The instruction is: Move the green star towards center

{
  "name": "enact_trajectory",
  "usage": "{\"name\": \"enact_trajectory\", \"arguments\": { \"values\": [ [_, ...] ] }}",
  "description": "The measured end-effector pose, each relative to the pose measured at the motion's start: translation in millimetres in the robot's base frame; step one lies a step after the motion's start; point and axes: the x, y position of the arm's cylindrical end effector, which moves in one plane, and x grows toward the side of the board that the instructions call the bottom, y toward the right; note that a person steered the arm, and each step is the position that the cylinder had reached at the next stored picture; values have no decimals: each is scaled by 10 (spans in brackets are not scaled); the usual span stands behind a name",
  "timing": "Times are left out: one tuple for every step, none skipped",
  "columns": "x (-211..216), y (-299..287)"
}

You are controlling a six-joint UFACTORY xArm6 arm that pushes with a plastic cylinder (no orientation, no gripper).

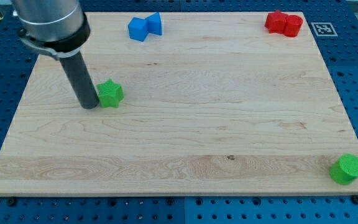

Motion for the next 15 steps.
{"name": "enact_trajectory", "arguments": {
  "values": [
    [-224,82],
    [-303,83],
    [-303,84],
    [-262,84],
    [-101,132],
    [-75,312],
    [-120,505],
    [-288,654],
    [-484,791],
    [-635,947],
    [-665,1112],
    [-632,1259],
    [-557,1369],
    [-547,1393],
    [-547,1393]
  ]
}}
